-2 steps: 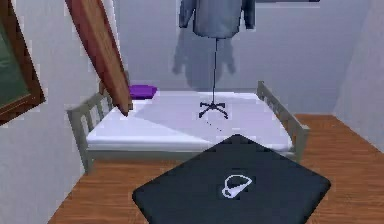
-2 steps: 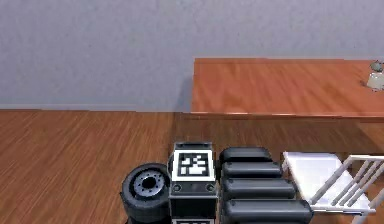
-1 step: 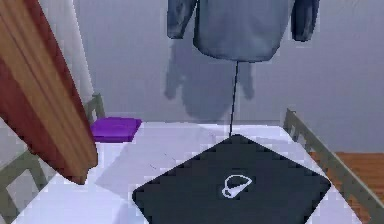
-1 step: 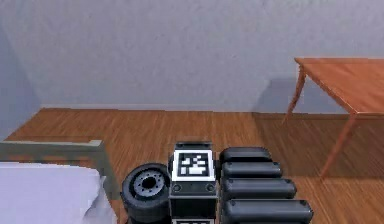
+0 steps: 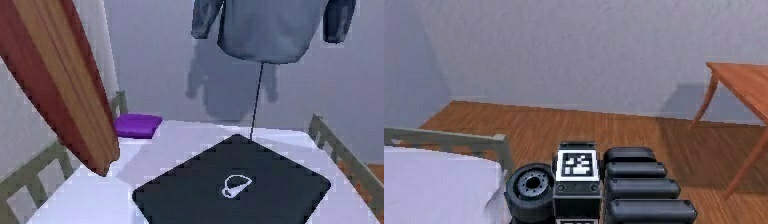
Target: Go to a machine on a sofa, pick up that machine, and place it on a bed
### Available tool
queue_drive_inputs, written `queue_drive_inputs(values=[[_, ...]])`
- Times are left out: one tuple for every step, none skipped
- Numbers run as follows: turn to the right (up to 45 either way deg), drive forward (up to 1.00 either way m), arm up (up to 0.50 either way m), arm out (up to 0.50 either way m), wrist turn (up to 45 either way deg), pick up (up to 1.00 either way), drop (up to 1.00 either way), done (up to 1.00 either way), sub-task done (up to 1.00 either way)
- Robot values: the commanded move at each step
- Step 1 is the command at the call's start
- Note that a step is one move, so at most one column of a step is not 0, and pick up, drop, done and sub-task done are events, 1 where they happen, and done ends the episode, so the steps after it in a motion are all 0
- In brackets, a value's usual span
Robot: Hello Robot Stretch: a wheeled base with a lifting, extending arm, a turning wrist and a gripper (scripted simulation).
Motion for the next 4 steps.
queue_drive_inputs(values=[[0.0,0.20,0.00,0.00,0.0,0.00,0.00,0.00,0.00],[-45.0,0.00,0.00,0.00,0.0,0.00,0.00,0.00,0.00],[-21.0,0.00,0.00,0.00,0.0,0.00,0.00,0.00,0.00],[0.0,0.00,0.00,0.48,0.0,0.00,0.00,0.00,0.00]])
